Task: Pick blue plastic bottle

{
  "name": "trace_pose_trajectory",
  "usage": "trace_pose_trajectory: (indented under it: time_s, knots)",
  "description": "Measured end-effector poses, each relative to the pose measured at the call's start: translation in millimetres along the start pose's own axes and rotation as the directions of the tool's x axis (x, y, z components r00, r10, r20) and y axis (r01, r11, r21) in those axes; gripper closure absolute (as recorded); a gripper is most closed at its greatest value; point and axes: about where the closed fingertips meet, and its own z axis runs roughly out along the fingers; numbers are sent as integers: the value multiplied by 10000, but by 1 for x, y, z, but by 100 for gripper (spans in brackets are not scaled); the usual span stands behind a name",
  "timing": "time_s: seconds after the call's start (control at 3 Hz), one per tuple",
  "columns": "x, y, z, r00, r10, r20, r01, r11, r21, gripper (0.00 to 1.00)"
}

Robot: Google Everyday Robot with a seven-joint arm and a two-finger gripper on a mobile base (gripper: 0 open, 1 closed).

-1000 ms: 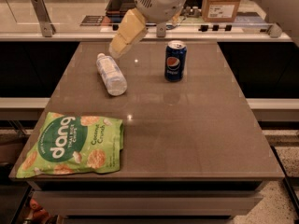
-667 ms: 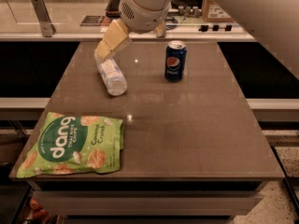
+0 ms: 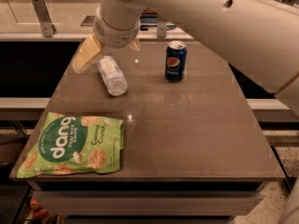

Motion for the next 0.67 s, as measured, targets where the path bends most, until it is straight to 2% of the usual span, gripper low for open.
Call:
trace_pose_trajectory:
  time_s: [0.33, 0.67]
  knots:
    - [-11, 17, 30, 9996, 297, 22, -298, 9991, 292, 0]
    - [-13, 24, 58, 9979, 645, 26, -645, 9947, 802, 0]
